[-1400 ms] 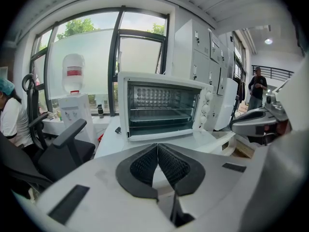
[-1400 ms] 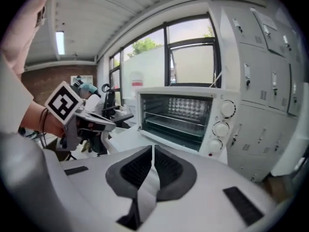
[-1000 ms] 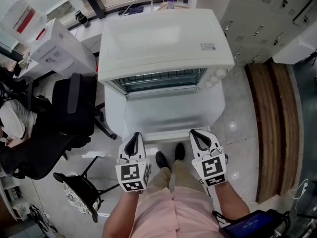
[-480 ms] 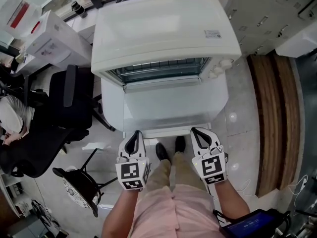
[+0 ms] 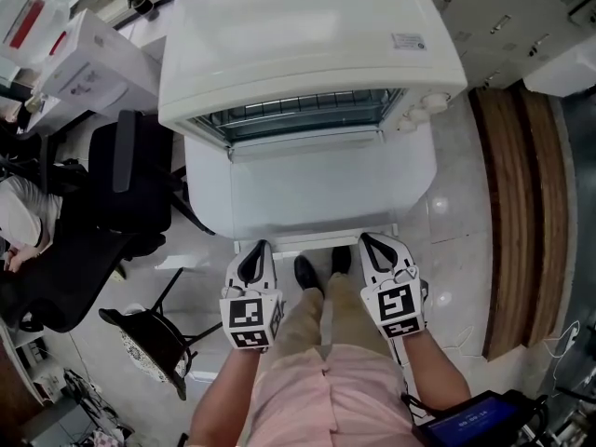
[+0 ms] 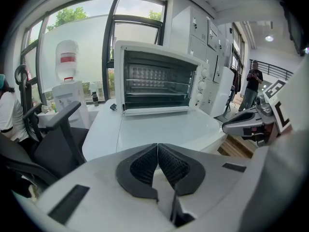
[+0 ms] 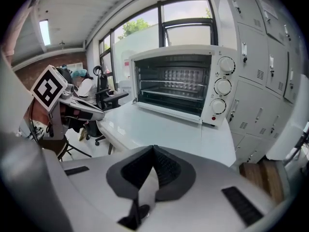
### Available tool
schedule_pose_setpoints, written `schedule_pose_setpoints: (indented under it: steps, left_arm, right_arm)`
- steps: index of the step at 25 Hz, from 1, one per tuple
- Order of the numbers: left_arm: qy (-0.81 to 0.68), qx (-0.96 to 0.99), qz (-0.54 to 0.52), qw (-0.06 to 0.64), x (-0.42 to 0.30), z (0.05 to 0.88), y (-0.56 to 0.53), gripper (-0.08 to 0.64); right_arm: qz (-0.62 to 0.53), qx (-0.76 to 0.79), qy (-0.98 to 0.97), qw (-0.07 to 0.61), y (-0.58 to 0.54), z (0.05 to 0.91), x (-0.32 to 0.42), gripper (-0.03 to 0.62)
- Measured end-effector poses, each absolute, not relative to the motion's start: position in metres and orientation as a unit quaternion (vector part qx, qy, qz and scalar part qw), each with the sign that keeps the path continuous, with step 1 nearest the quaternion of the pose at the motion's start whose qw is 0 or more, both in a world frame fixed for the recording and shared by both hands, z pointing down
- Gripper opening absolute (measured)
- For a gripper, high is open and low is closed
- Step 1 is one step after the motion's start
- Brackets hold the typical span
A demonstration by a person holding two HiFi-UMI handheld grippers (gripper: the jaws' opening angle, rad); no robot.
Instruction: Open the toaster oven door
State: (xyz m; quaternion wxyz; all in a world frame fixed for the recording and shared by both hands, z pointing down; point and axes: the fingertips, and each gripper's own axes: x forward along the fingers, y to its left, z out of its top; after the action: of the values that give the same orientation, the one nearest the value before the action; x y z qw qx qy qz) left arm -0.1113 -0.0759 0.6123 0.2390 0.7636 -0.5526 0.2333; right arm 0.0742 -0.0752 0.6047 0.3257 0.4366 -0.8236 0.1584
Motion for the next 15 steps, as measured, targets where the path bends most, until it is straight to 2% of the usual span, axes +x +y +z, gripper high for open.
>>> schedule_pose_setpoints:
  steps: [8,15]
  left_arm:
    - [-0.532,0.770,0.243,0.257,-0.110,0.639,-0.072,0.014]
    - [-0.530,0.773,0.251,0.242,-0.109,0.649,-0.072,0.014]
  right_arm:
    - [0.167,0.435,-0.818,0.338,-0.071,0.632,0.074,0.002]
    - [0.177,0.440,-0.812,0.340,-0.071,0.643,0.075,0.002]
